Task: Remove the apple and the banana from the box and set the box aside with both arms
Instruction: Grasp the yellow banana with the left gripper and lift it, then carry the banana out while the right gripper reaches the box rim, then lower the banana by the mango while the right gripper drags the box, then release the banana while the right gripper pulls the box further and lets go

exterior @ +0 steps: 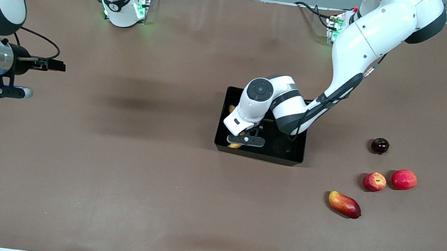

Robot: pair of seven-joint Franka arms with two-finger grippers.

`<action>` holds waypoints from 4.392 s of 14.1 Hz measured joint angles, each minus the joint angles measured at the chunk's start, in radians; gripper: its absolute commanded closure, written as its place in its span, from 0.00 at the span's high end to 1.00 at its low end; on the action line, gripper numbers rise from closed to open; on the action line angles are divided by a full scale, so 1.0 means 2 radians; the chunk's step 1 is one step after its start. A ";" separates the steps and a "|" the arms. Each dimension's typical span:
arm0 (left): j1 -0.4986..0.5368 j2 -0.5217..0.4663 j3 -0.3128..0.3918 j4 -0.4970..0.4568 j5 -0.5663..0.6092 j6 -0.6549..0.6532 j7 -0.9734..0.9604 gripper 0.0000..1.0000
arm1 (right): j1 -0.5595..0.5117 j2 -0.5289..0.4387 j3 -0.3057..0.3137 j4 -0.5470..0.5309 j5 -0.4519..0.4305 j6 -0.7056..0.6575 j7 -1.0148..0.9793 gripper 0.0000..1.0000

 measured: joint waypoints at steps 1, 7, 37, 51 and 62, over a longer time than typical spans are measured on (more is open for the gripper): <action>0.000 -0.005 0.000 0.003 0.000 -0.007 0.000 0.00 | 0.001 0.000 0.000 -0.003 0.003 0.001 0.000 1.00; 0.003 -0.076 -0.010 0.010 -0.004 -0.082 0.000 0.00 | 0.054 -0.015 0.004 -0.004 0.053 0.005 0.078 1.00; 0.299 -0.002 0.120 0.154 -0.054 -0.062 0.739 0.00 | 0.386 0.236 0.009 -0.007 0.134 0.521 0.330 0.00; 0.275 0.059 0.130 0.176 -0.054 -0.038 0.680 0.22 | 0.290 0.095 -0.020 -0.008 0.117 0.256 0.247 0.00; 0.277 0.032 0.121 0.194 -0.079 -0.052 0.715 1.00 | 0.075 0.005 -0.026 -0.160 0.045 0.258 -0.004 0.00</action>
